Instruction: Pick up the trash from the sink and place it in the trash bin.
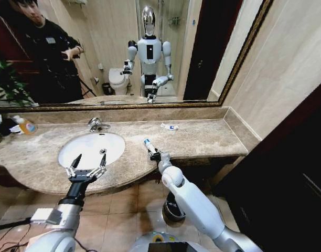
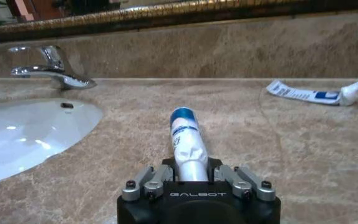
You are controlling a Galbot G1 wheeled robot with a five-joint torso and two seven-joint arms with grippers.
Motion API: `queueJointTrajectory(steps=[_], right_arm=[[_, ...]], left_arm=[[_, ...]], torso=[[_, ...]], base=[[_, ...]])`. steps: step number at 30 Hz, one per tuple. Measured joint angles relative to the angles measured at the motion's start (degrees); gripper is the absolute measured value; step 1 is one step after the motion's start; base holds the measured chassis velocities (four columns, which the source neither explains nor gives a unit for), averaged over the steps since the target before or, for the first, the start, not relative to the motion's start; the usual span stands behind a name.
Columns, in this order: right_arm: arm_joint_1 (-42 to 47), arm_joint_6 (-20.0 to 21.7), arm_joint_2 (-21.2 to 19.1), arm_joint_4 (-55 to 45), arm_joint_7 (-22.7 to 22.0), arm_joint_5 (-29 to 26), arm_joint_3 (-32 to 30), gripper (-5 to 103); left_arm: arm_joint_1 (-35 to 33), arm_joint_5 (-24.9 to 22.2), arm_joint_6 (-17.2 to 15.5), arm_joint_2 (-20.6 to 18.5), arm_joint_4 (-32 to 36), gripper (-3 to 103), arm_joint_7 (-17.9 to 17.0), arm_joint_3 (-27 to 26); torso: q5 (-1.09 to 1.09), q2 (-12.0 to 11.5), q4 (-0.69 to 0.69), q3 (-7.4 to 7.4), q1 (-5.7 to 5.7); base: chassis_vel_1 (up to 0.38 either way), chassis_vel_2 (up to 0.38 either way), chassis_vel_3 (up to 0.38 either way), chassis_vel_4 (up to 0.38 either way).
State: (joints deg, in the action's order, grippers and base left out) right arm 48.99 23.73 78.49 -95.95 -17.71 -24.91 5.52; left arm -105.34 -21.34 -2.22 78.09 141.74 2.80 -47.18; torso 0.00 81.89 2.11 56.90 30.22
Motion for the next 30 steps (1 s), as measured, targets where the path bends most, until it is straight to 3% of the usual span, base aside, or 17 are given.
queueJointTrajectory(steps=[9, 18, 30], right_arm=[[1.7, -1.5, -2.2, -4.5, 0.4, 2.0, -0.5, 27], [7.0, -2.3, -7.1, -12.5, 2.5, 2.9, -2.1, 27], [24.5, -6.5, -14.1, -23.1, 8.8, 6.1, -14.6, 27]], left_arm=[[0.0, 0.0, 0.0, 0.0, 0.0, 100, 0.0, 0.0], [0.0, 0.0, 0.0, 0.0, 0.0, 100, 0.0, 0.0], [0.0, 0.0, 0.0, 0.0, 0.0, 100, 0.0, 0.0]], torso=[[0.0, 0.0, 0.0, 0.0, 0.0], [0.01, 0.0, 0.0, 0.0, 0.0], [0.0, 0.0, 0.0, -0.01, -0.01]], base=[[0.0, 0.0, 0.0, 0.0], [0.0, 0.0, 0.0, 0.0], [0.0, 0.0, 0.0, 0.0]])
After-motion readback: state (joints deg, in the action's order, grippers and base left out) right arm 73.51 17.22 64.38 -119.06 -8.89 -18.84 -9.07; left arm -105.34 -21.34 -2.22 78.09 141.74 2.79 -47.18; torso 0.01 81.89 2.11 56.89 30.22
